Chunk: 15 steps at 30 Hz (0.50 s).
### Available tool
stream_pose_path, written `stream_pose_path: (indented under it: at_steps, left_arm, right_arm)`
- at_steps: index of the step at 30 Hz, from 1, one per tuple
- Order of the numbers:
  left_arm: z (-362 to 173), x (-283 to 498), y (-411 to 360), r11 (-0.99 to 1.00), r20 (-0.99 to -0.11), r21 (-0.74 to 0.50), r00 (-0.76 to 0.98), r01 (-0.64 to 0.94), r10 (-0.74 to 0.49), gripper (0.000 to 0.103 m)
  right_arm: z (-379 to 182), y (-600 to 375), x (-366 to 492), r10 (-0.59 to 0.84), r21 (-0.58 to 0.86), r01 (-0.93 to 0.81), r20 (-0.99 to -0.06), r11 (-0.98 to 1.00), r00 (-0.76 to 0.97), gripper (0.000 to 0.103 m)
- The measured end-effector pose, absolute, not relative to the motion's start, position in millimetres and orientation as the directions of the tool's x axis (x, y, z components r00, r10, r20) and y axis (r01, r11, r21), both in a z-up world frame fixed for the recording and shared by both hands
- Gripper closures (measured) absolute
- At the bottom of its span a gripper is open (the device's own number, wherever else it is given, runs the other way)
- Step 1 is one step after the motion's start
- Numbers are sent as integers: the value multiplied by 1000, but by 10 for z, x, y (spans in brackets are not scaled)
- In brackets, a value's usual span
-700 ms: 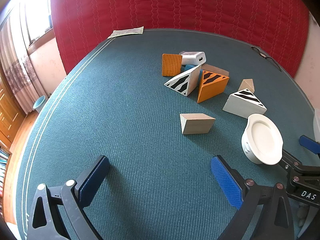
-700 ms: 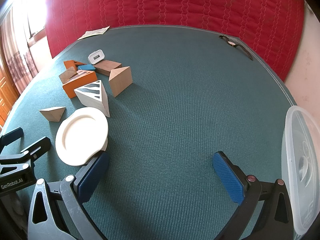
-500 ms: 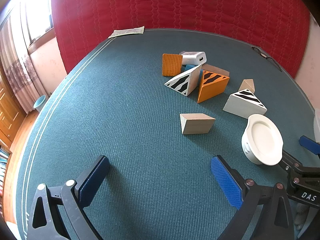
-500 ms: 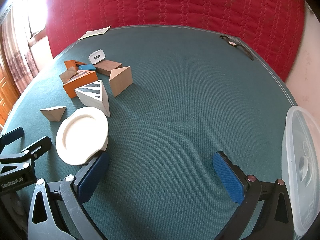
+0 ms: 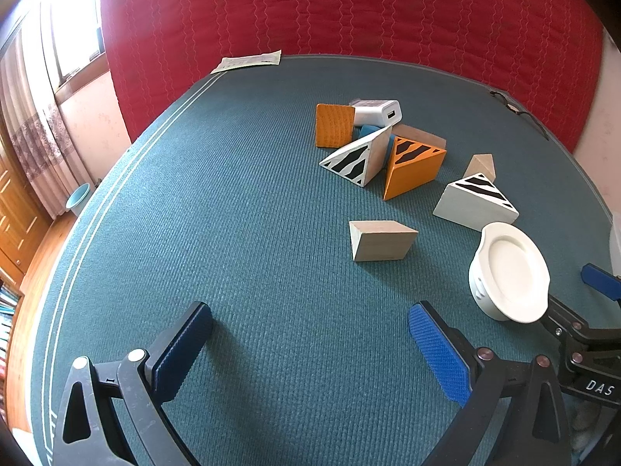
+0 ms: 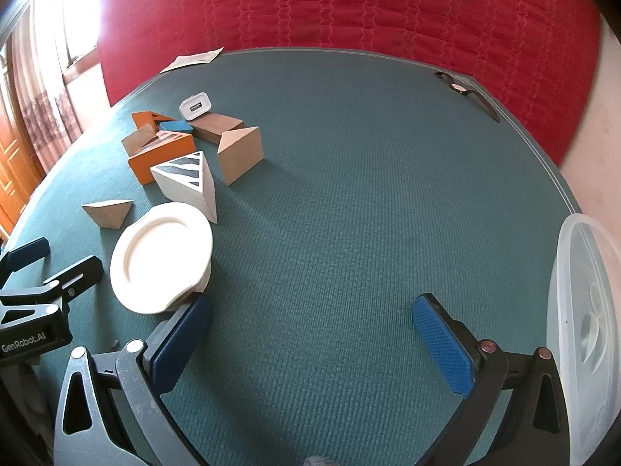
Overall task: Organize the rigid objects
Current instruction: 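Move the right gripper toward the white plate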
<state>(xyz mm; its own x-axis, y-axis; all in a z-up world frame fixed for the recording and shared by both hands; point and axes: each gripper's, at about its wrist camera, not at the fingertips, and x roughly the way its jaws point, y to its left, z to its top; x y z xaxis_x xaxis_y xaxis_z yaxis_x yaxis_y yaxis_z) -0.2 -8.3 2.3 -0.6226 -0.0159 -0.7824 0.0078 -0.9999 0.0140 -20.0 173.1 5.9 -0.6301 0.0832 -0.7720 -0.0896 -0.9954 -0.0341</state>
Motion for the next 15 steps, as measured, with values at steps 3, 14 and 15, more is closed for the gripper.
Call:
stream_pose_path:
  at_steps: [3,14,15]
  left_arm:
    - [23,-1,-82,-1000,-782,14,-623,8,-16,0]
    - [21,2,-77,-1000,-782,14,-623,8,-16,0]
    - [22,2,-82,-1000,-782,14,-623,7,-15,0]
  right_arm:
    - [60,1724,-193,81,-34,-87,-773,-996,-629,0]
    - [76,1701,-168,57,-31,-53,-781,-998,-622,0]
    - [77,1699,-159,52,-28,-48,-780,-998,-623,0]
